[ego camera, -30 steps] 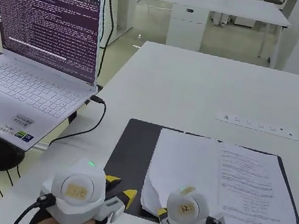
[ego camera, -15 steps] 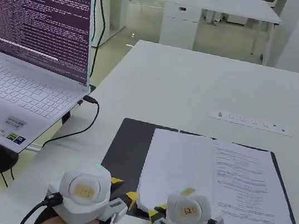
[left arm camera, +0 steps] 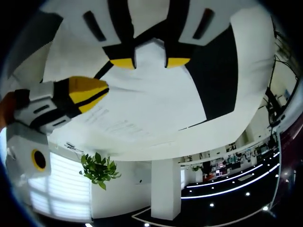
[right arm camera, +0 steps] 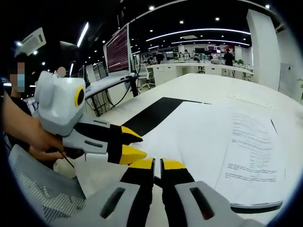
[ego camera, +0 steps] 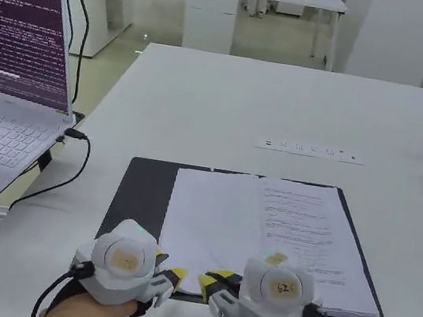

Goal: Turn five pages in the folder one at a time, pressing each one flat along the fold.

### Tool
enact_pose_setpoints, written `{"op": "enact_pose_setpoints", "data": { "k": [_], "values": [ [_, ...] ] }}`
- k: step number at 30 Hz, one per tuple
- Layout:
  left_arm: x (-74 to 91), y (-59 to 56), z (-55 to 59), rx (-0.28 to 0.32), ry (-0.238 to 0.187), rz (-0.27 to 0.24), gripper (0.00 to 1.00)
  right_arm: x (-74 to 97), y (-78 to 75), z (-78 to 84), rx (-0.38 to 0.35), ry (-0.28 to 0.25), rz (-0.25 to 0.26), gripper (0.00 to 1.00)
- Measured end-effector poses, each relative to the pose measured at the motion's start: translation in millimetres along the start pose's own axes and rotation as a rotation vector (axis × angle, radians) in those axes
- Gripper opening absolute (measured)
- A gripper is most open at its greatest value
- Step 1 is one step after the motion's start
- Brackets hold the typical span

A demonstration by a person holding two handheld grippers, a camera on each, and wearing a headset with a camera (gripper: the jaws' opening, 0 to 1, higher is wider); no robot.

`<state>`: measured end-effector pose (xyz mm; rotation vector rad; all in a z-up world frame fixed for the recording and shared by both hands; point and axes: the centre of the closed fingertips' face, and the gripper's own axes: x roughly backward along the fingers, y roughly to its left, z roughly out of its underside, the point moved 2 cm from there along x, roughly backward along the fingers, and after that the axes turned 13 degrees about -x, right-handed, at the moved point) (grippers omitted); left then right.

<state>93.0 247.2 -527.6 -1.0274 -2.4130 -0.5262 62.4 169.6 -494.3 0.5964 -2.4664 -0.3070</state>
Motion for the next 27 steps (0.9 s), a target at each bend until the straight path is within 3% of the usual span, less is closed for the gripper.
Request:
{"op": "enact_pose_setpoints", "data": {
  "k": [6,11,14,17,19,27],
  "values": [
    [-4.4,0.3,16.1,-0.012,0.044,-0.014,0.2,8.1,-26.8,-17.5,-0.048,-0.052,0.041,0.0],
    [-2.6,0.7,17.9,0.018,0.035,-0.031,0.2,6.5,-46.7,-28.3,-0.073,-0.07,0.067,0.0],
    [-3.4,0.0,19.4,0.002,0.027,-0.044,0.2,0.5,-60.0,-31.3,-0.116,-0.068,0.08,0.0],
    [-2.9,1.9,20.6,0.038,0.0,-0.062,0.2,-6.9,-72.5,-35.7,-0.152,-0.08,0.087,0.0],
    [-2.3,1.9,21.5,0.039,-0.015,-0.065,0.2,-13.1,-80.2,-42.9,-0.216,-0.115,0.081,0.0],
    [-3.2,4.6,21.1,0.073,-0.033,-0.096,0.16,-36.3,-107.0,-63.0,-0.228,-0.168,0.07,0.0]
  ]
}}
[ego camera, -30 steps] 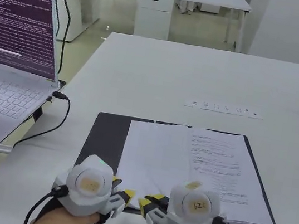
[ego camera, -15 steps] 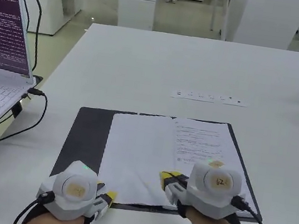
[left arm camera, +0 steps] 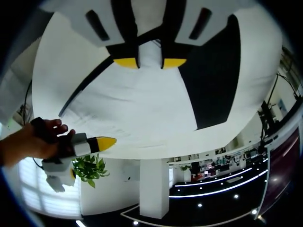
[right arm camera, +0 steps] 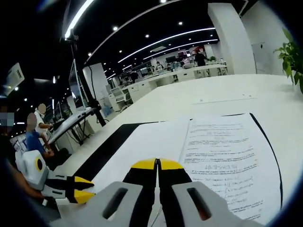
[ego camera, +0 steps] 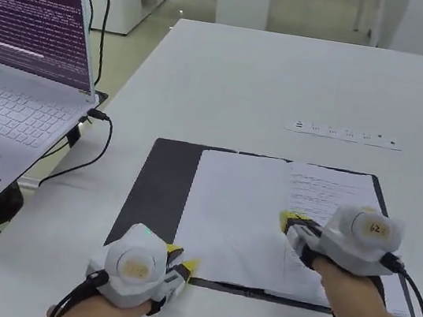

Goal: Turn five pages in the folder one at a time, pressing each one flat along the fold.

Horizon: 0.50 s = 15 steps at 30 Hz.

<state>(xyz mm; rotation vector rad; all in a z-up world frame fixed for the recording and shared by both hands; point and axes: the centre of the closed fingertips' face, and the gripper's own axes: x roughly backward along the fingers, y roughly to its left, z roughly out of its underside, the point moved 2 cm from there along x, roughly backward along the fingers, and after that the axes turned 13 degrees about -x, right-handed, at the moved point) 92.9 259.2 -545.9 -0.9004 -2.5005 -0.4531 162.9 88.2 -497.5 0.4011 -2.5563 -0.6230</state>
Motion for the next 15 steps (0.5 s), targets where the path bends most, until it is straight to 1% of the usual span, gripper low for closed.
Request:
{"op": "enact_pose_setpoints", "data": {
  "k": [2,3,4,5,6,7,9,15],
  "values": [
    [0.0,0.1,0.0,0.013,-0.005,-0.006,0.16,-7.2,-4.0,-4.0,0.001,-0.014,-0.008,0.0],
    [0.1,-0.4,-0.1,0.016,-0.008,-0.007,0.16,-10.2,-7.0,-3.7,-0.009,-0.008,-0.005,0.0],
    [0.1,-0.4,-0.2,0.019,-0.009,-0.009,0.16,-14.2,-13.6,-1.2,-0.062,0.006,0.018,0.0],
    [0.1,0.0,0.0,0.021,-0.009,-0.009,0.16,-16.5,-15.4,-0.4,-0.076,0.012,0.017,0.0],
    [0.1,0.3,0.1,0.025,-0.008,-0.011,0.16,-21.8,-19.0,-1.0,-0.055,0.009,0.009,0.0],
    [0.0,0.1,0.0,0.027,-0.009,-0.012,0.16,-24.1,-20.4,-0.6,-0.051,0.011,0.01,0.0],
    [-0.2,0.0,0.1,0.026,-0.009,-0.014,0.16,-28.1,-22.3,-0.5,-0.067,0.013,0.013,0.0],
    [0.2,-1.0,-0.3,0.016,-0.008,-0.018,0.16,-43.3,-28.4,2.9,-0.077,0.035,0.015,0.0]
  ]
}}
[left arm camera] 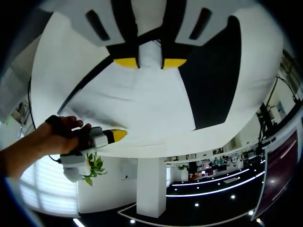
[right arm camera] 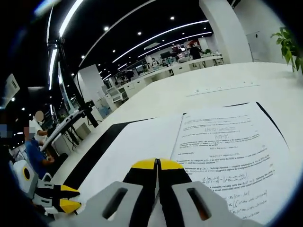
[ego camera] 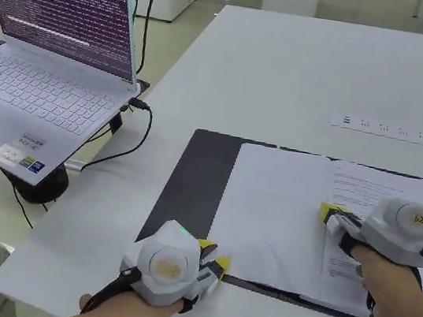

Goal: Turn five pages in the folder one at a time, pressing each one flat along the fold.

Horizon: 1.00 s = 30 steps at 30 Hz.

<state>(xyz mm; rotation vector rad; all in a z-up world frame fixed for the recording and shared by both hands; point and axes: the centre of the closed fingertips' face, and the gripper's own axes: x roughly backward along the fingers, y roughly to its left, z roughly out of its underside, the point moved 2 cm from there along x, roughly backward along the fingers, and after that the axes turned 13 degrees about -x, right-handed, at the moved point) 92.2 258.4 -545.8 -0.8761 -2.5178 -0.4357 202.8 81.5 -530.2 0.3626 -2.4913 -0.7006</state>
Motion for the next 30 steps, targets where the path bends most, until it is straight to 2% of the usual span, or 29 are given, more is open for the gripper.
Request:
{"op": "enact_pose_setpoints", "data": {
  "k": [2,10,23,30],
  "values": [
    [0.0,0.2,-0.2,0.0,-0.001,-0.002,0.16,-5.1,-4.3,0.7,-0.01,0.007,0.007,0.0],
    [-0.6,1.0,-0.1,0.007,-0.006,-0.008,0.16,-17.6,-10.6,-11.9,-0.045,-0.024,0.0,0.0],
    [-0.8,1.6,0.8,0.013,-0.016,-0.018,0.16,-29.6,0.8,-26.2,-0.055,-0.033,-0.013,0.0],
    [-1.0,1.5,1.1,0.014,-0.021,-0.019,0.16,-45.4,-2.8,-42.7,-0.071,-0.048,0.007,0.0]
  ]
}}
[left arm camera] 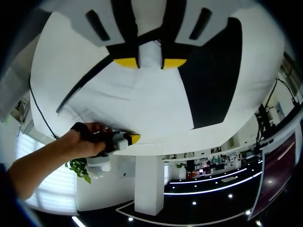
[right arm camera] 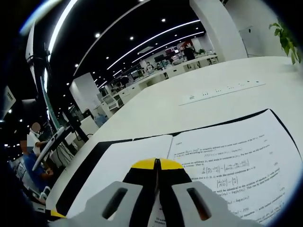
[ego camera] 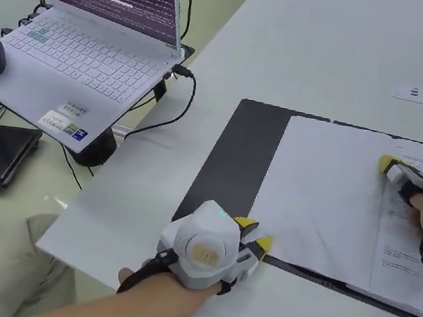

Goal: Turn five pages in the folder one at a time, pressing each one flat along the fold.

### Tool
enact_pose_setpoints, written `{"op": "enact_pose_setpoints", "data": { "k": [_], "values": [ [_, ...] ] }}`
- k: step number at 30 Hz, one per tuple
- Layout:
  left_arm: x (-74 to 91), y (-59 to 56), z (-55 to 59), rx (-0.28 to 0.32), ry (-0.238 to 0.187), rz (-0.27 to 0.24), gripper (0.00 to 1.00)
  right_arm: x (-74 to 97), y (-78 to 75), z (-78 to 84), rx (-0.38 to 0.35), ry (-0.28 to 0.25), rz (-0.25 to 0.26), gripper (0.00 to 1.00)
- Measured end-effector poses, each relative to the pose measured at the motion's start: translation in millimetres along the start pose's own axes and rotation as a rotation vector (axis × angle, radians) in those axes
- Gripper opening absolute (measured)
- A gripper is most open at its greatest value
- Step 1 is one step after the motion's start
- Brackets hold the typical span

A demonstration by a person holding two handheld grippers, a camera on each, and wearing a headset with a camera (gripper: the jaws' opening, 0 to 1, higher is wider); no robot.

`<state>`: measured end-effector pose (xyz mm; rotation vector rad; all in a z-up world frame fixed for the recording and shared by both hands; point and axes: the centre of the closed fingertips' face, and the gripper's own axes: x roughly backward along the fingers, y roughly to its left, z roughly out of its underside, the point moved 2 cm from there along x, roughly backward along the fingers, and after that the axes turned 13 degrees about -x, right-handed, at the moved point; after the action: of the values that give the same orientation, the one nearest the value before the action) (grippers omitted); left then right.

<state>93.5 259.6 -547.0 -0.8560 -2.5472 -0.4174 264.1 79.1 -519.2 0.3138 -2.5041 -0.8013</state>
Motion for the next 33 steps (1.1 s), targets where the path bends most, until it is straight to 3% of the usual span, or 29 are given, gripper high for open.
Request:
{"op": "enact_pose_setpoints", "data": {
  "k": [2,6,15,24,33],
  "values": [
    [-0.1,0.0,0.0,0.001,-0.001,0.0,0.16,-18.9,-7.1,-11.5,-0.001,0.001,0.002,0.0],
    [-0.1,-0.1,-0.2,0.002,-0.001,-0.001,0.16,-27.3,-8.1,-17.3,0.005,0.003,0.008,0.0],
    [-0.7,0.3,0.5,0.003,0.0,-0.002,0.16,-59.7,-30.1,-36.6,-0.02,-0.022,0.04,0.0],
    [-0.3,0.0,0.0,0.004,0.001,-0.002,0.16,-58.8,-34.0,-32.7,-0.028,-0.005,0.047,0.0],
    [-0.1,-0.2,0.0,0.001,0.0,-0.002,0.16,-43.6,-33.1,-19.3,-0.03,0.033,0.027,0.0]
  ]
}}
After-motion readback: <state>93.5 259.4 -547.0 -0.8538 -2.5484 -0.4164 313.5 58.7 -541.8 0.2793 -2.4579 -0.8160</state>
